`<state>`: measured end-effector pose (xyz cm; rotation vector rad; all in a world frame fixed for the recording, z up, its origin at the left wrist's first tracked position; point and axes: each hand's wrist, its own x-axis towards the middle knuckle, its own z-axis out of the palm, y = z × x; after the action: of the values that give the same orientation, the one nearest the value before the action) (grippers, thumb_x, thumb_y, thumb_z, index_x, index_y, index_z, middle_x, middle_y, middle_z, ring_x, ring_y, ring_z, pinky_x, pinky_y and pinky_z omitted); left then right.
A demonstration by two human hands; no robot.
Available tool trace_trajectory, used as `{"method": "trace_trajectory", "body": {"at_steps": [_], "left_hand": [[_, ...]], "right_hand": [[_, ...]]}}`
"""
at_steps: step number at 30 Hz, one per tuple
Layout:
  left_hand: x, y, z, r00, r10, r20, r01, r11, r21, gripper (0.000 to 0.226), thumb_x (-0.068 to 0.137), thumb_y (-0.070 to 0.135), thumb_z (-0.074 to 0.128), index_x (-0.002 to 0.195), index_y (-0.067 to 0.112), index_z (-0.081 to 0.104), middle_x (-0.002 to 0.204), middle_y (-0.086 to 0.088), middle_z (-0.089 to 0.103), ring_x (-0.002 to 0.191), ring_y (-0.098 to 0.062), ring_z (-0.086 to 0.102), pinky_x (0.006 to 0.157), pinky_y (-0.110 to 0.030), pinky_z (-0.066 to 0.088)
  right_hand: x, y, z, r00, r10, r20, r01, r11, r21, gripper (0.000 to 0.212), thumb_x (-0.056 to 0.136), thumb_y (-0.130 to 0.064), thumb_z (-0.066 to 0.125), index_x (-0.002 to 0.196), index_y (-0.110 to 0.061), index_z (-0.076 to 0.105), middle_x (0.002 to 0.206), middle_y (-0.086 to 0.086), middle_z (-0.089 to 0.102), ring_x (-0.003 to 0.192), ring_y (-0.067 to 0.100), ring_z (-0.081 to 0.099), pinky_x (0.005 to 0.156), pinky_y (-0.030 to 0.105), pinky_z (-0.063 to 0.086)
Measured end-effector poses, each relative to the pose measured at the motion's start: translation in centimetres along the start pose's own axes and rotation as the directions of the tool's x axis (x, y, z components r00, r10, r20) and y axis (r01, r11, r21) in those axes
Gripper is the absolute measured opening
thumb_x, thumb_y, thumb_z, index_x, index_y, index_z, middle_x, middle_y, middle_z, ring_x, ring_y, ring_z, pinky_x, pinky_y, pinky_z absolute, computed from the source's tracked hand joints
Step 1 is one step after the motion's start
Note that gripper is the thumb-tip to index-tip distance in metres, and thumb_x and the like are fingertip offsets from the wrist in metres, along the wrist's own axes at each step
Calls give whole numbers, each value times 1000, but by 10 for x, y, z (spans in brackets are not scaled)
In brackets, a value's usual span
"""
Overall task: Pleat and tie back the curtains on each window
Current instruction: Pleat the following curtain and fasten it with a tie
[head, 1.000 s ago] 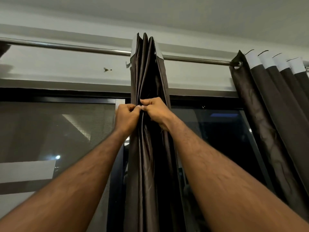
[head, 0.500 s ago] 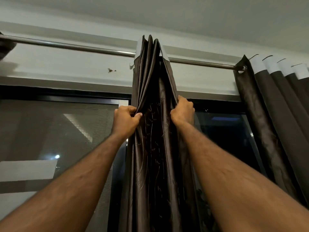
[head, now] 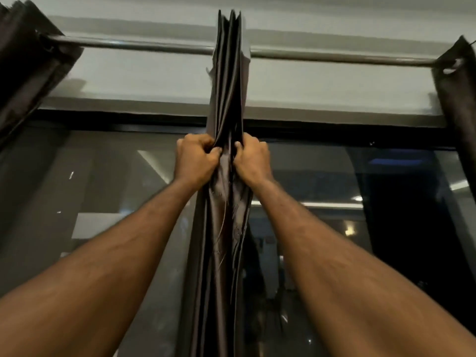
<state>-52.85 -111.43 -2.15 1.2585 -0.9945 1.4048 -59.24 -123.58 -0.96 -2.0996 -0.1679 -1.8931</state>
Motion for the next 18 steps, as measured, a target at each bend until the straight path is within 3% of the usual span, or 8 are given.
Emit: {"method": "trace_trajectory", "body": {"at_steps": [3, 7, 9, 12, 15, 17, 18], "left_hand": [[-6, 3, 2, 1000, 2, 21, -3, 1000, 17, 14, 83, 22, 69, 72, 13, 70, 69, 4, 70, 69, -15, 67, 70, -38, 56], [-35, 7, 9, 996, -65, 61, 66, 997, -26, 13, 82, 23, 68, 89, 17, 78, 78, 7, 74, 76, -9, 70, 74, -35, 59], [-62, 12, 10, 994, -78, 82, 80, 997, -17, 11, 84, 20, 69, 91, 17, 78, 77, 9, 72, 72, -2, 67, 71, -28, 58], [-111, 19, 7, 991, -102, 91, 105, 994, -32, 12, 86, 16, 72, 96, 14, 76, 75, 18, 66, 70, 7, 63, 64, -9, 48], [-164, 24, -3, 975, -156, 159, 176, 977, -120, 23, 94, 34, 66, 95, 13, 74, 78, 7, 71, 72, -5, 67, 63, -18, 52], [-202, 26, -11, 934, -300, 193, 340, 911, -233, 40, 103, 39, 50, 93, 8, 73, 77, -2, 71, 69, -12, 67, 57, -24, 53], [-223, 26, -14, 904, -377, 201, 420, 867, -266, 45, 105, 38, 44, 93, 6, 73, 75, -3, 70, 68, -14, 67, 55, -24, 53]], "right_hand": [[-27, 0, 9, 1000, -20, -14, 21, 999, 36, 17, 100, -19, 52, 107, -7, 62, 104, 21, 69, 97, 41, 62, 70, 35, 41], [-59, -1, -1, 997, -2, -73, 11, 992, 123, 29, 91, -15, 56, 119, -17, 52, 91, 10, 67, 82, 32, 65, 69, 42, 55], [-84, 3, -8, 998, -33, -46, 39, 992, 122, 45, 88, -10, 58, 127, -22, 40, 82, 5, 63, 69, 24, 64, 57, 36, 50], [-125, 16, -14, 994, -110, -17, 111, 986, 122, 51, 87, -3, 52, 127, -28, 35, 73, 0, 56, 58, 18, 59, 46, 33, 46], [-163, 33, -17, 993, -115, -12, 116, 987, 108, 28, 88, -7, 48, 111, -22, 49, 78, -1, 57, 65, 19, 57, 57, 41, 53], [-198, 38, -17, 994, -111, 6, 110, 986, 125, 8, 94, -20, 52, 101, -16, 55, 81, -2, 60, 70, 16, 57, 64, 41, 52], [-218, 38, -16, 995, -95, 32, 89, 986, 143, 17, 96, -31, 55, 104, -16, 55, 85, -1, 62, 73, 15, 58, 66, 37, 53]]}}
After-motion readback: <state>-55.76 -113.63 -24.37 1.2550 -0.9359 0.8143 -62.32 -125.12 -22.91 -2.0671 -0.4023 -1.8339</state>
